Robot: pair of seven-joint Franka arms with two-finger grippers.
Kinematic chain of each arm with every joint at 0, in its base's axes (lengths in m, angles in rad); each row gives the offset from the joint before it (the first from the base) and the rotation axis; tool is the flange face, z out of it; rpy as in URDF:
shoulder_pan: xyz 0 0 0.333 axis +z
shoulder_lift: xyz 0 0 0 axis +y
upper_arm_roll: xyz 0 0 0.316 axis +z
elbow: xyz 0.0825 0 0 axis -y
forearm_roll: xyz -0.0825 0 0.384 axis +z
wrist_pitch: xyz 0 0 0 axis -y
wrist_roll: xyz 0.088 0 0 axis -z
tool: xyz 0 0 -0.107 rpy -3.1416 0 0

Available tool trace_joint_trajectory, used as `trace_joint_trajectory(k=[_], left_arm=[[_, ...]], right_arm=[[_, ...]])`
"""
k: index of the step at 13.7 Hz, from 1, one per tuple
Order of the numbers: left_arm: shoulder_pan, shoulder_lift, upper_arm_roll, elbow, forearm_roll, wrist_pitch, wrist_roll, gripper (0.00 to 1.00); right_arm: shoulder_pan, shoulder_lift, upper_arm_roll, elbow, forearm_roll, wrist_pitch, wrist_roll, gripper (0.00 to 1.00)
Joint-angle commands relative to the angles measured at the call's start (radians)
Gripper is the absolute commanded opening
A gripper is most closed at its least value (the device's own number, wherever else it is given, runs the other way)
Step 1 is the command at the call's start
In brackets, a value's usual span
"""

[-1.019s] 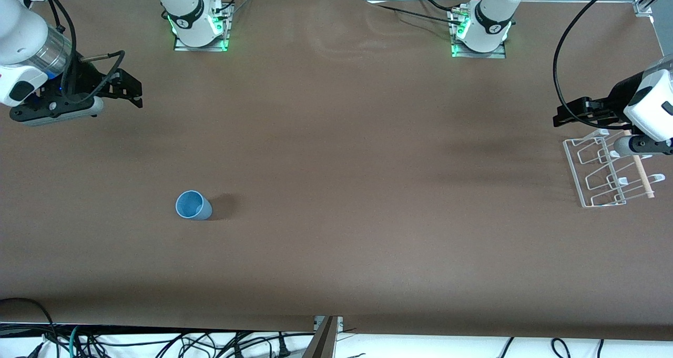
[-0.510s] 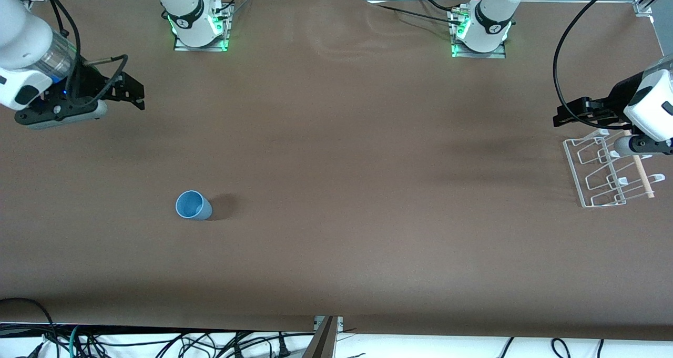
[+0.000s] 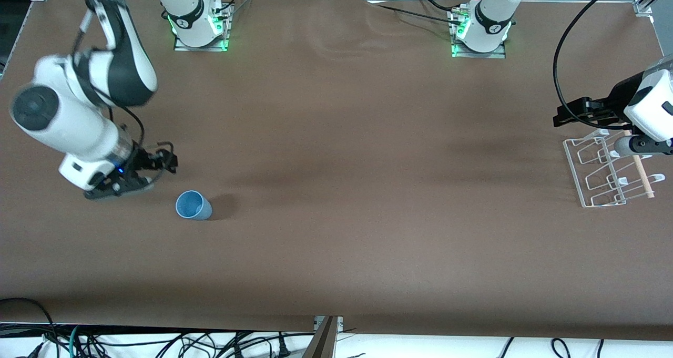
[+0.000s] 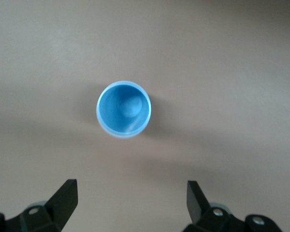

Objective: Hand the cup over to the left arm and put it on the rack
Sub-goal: 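Reach the right gripper down to the blue cup and close on it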

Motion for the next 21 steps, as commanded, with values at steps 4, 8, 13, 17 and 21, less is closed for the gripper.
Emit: trace_joint_trajectory(k=[4, 8, 13, 17, 21], left_arm=[[-0.002, 0.015, 0.002, 0.037, 0.013, -0.020, -0.014, 1.00], [-0.004, 0.015, 0.000, 0.037, 0.012, -0.018, -0.017, 1.00], [-0.018, 0.020, -0.001, 0.037, 0.010, -0.018, -0.018, 1.00], [-0.018, 0.018, 0.000, 0.028, -0.002, -0.018, -0.009, 1.00], [-0.022, 0.010, 0.000, 0.012, -0.019, -0.017, -0.005, 1.00]], right_arm=[[-0.017, 0.162, 0.012, 0.063, -0.005, 0.147, -0.001, 1.00], [-0.035, 0.234, 0.009, 0.133, -0.012, 0.149, -0.030, 1.00], [-0.066, 0.291, 0.011, 0.176, 0.002, 0.164, -0.067, 0.99], [-0.065, 0.302, 0.012, 0.173, 0.004, 0.164, -0.053, 0.95], [-0.063, 0.309, 0.014, 0.159, 0.019, 0.158, -0.051, 0.61]])
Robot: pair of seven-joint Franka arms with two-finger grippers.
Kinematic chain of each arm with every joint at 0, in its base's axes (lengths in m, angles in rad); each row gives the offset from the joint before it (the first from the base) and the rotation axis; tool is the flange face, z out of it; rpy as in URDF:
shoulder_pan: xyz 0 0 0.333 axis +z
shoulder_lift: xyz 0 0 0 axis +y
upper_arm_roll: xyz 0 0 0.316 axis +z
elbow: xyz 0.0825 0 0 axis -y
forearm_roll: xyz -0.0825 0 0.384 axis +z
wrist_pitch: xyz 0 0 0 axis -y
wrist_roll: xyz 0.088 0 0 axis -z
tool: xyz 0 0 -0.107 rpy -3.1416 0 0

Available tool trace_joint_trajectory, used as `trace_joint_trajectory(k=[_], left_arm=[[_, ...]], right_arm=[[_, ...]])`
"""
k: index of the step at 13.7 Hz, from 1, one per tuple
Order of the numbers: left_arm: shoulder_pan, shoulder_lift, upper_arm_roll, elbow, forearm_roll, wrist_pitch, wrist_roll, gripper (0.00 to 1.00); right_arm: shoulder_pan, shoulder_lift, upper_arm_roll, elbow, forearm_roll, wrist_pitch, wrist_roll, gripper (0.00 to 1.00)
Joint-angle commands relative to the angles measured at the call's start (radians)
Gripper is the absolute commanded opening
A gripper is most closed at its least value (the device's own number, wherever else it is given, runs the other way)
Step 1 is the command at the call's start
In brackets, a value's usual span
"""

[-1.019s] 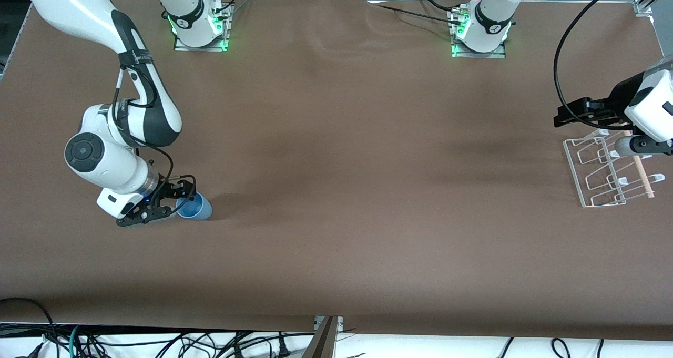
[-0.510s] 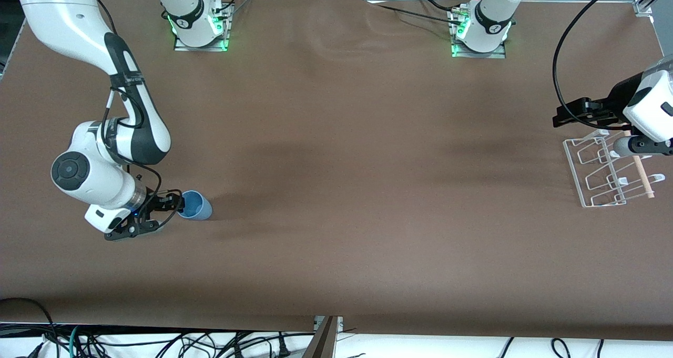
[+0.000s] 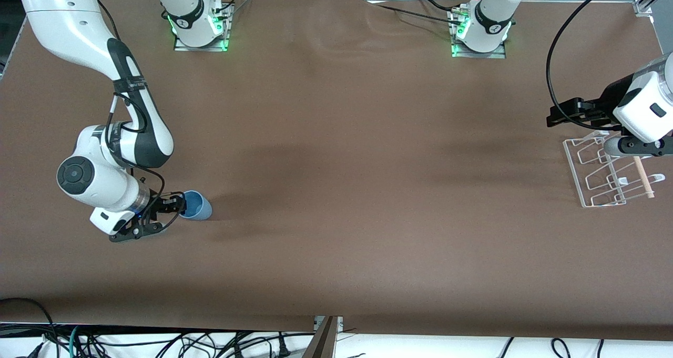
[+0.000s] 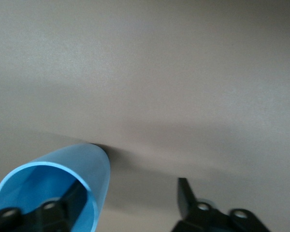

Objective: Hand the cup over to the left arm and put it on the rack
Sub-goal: 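Lift the blue cup with the right gripper while the left gripper approaches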

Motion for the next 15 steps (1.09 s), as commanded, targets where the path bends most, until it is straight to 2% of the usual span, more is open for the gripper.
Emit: trace_joint_trajectory(k=[1, 2, 4, 5, 8, 10, 13, 15], left_arm=[[-0.006, 0.001, 0.003, 0.005, -0.018, -0.014, -0.005, 1.00], [-0.010, -0.011, 0.003, -0.021, -0.018, -0.007, 0.003, 1.00], [-0.022, -0.028, 0.003, -0.058, -0.021, 0.037, 0.111, 1.00], [-0.021, -0.028, 0.005, -0.061, -0.028, 0.052, 0.183, 1.00], [-0.009, -0.027, 0.008, -0.098, -0.074, 0.081, 0.325, 1.00], [-0.010, -0.025, 0.008, -0.115, -0.098, 0.097, 0.388, 1.00], [-0.002, -0.025, 0.008, -0.161, -0.149, 0.144, 0.524, 1.00], [-0.004, -0.024, 0.009, -0.187, -0.161, 0.164, 0.694, 1.00]], right_arm=[[-0.002, 0.013, 0.009, -0.007, 0.015, -0.006, 0.005, 0.47], [-0.002, 0.013, 0.009, -0.008, 0.015, -0.013, 0.006, 0.32], [0.002, 0.014, 0.012, -0.020, 0.030, -0.032, 0.069, 0.19], [0.010, 0.014, 0.012, -0.024, 0.032, -0.033, 0.077, 0.02], [0.012, 0.011, 0.014, -0.014, 0.039, -0.062, 0.069, 0.00], [0.022, 0.001, 0.015, 0.008, 0.076, -0.117, 0.072, 0.00], [0.036, -0.015, 0.015, 0.084, 0.122, -0.254, 0.089, 0.00], [0.059, -0.024, 0.015, 0.143, 0.192, -0.356, 0.141, 0.00]])
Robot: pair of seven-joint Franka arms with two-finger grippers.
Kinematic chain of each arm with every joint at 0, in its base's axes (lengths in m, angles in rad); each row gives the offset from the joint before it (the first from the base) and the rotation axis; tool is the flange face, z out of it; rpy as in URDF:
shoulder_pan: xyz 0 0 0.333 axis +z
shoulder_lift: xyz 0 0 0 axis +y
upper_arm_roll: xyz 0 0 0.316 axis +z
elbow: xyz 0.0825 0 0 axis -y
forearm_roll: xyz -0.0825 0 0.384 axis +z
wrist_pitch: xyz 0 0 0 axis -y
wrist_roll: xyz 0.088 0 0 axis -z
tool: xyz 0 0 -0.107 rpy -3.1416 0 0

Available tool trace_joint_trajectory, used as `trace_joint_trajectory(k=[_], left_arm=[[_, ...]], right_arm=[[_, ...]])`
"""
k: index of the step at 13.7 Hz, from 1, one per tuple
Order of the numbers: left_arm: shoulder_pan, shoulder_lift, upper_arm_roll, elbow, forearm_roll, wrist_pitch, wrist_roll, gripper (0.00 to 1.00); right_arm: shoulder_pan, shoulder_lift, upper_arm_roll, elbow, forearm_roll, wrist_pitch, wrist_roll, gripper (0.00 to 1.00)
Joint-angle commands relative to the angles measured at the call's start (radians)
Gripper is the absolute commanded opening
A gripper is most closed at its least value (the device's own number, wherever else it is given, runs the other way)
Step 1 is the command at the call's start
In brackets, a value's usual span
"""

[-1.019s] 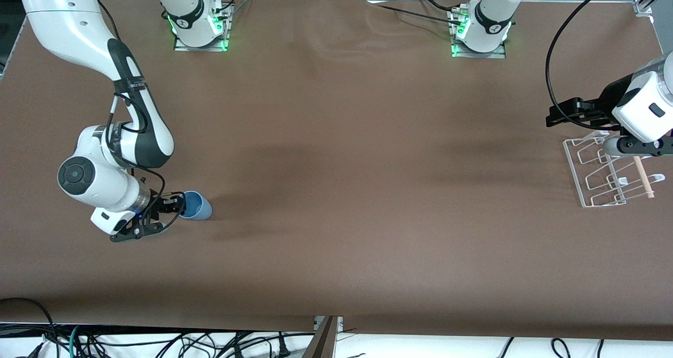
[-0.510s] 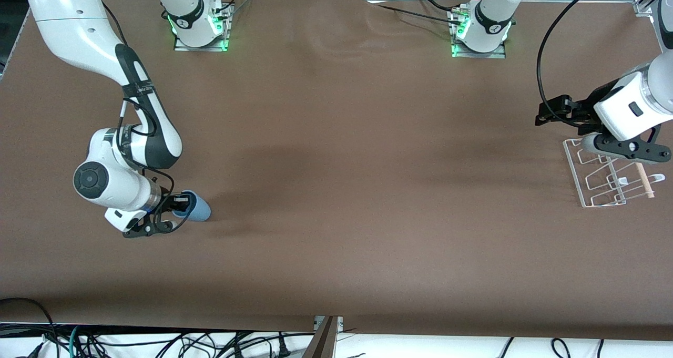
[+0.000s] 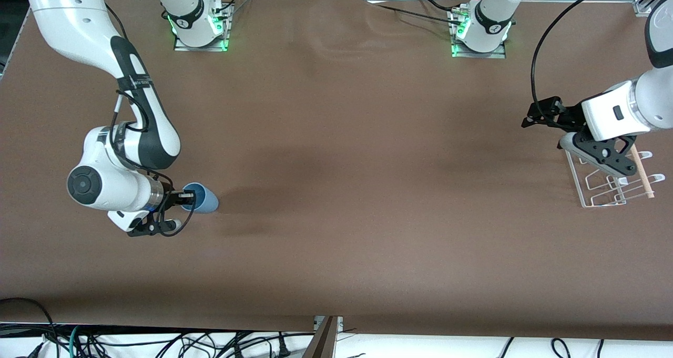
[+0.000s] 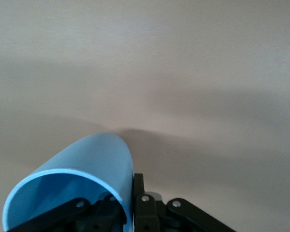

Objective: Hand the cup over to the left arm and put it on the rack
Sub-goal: 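Lift the blue cup with the right gripper while the left gripper approaches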

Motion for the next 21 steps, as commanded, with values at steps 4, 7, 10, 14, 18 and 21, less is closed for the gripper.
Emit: trace_joint_trajectory(k=[4, 7, 10, 14, 18, 21], left_arm=[[0.006, -0.016, 0.005, -0.129, -0.162, 0.101, 0.372, 1.00], [-0.006, -0.013, 0.003, -0.188, -0.239, 0.180, 0.568, 1.00], [-0.008, 0.004, 0.000, -0.267, -0.367, 0.254, 0.769, 1.00], [-0.015, 0.045, -0.041, -0.277, -0.409, 0.346, 0.940, 1.00], [-0.015, 0.082, -0.138, -0.274, -0.436, 0.455, 0.988, 1.00], [-0.029, 0.094, -0.156, -0.275, -0.475, 0.472, 1.040, 1.00]], right_arm=[[0.078, -0.024, 0.003, 0.176, 0.260, -0.282, 0.319, 0.00], [0.144, -0.025, 0.003, 0.207, 0.454, -0.310, 0.606, 0.00], [0.228, -0.025, 0.001, 0.208, 0.663, -0.269, 0.850, 0.00], [0.411, -0.008, 0.003, 0.244, 0.703, -0.001, 1.161, 0.00], [0.531, 0.034, 0.003, 0.257, 0.853, 0.329, 1.357, 0.00], [0.546, 0.062, 0.003, 0.297, 0.991, 0.370, 1.406, 0.00]])
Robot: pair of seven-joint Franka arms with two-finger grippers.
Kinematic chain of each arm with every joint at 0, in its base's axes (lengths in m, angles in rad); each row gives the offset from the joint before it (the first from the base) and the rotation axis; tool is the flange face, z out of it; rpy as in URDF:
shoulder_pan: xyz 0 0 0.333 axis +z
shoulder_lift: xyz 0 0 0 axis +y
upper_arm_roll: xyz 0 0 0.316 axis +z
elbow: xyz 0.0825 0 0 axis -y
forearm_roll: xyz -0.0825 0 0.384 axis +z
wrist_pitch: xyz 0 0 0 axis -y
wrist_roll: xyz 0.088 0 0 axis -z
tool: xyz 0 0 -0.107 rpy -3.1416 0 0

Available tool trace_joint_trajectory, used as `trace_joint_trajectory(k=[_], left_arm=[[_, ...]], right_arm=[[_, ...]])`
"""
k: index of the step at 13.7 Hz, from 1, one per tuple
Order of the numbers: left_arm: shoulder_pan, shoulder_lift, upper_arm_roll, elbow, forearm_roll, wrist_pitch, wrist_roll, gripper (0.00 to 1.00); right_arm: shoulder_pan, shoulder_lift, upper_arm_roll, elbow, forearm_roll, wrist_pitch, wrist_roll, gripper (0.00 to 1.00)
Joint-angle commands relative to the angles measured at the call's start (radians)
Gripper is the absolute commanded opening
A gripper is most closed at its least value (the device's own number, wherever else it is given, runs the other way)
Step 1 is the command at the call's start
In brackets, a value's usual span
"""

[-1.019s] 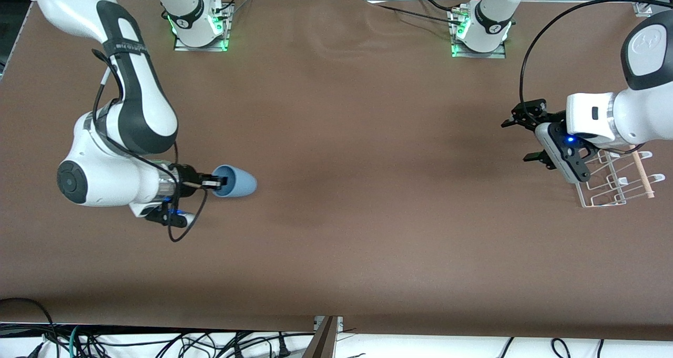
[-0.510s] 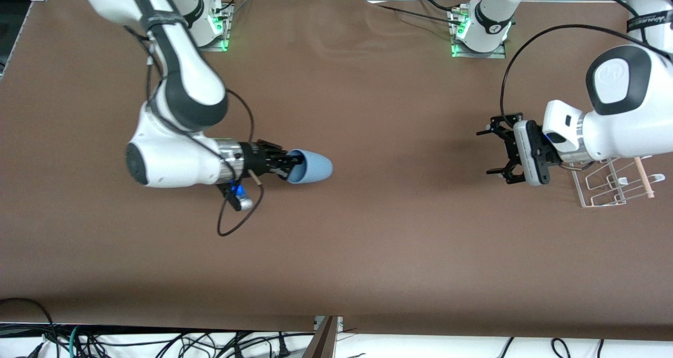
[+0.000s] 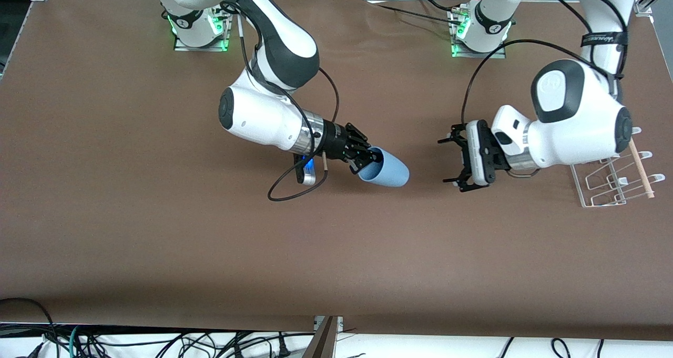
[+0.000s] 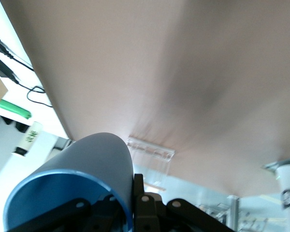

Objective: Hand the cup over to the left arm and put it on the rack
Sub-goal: 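Close the left gripper on the cup bottom held by the right gripper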

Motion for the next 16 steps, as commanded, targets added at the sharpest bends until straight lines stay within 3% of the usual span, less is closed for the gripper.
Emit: trace_joint_trajectory(k=[1, 9, 16], left_arm=[[-0.004, 0.001, -0.002, -0.003, -0.033, 0.016, 0.061, 1.00], [-0.021, 0.004, -0.006, 0.074, -0.025, 0.115, 0.031, 1.00], [-0.046, 0.025, -0.096, 0.088, -0.018, 0.364, -0.034, 1.00]], right_arm=[[-0.002, 0.037, -0.010, 0.071, 0.124, -0.001, 0.039, 0.00], [-0.005, 0.035, -0.012, 0.073, 0.153, 0.008, 0.043, 0.00], [-0.006, 0.035, -0.012, 0.071, 0.153, 0.008, 0.040, 0.00]])
